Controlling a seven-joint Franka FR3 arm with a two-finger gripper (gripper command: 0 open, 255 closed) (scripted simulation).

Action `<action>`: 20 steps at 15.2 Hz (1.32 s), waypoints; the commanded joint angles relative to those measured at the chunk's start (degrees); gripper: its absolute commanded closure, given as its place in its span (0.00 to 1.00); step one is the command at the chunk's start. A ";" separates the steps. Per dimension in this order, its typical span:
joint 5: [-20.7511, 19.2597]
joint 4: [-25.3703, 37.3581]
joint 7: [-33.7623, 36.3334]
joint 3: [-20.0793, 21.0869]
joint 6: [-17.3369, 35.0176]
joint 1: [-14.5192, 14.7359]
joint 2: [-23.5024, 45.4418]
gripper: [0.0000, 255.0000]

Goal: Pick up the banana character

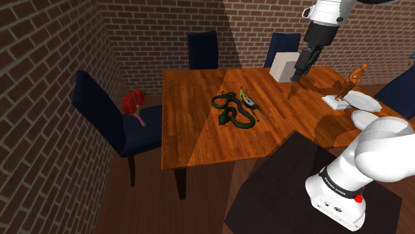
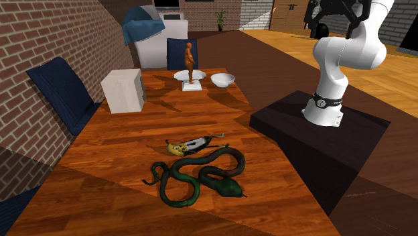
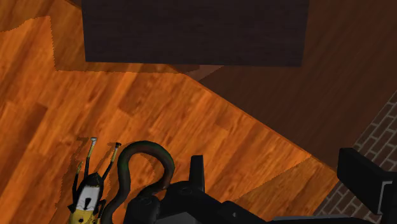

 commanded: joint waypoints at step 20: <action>-5.76 3.42 3.54 -3.03 27.23 -5.88 34.77 0.00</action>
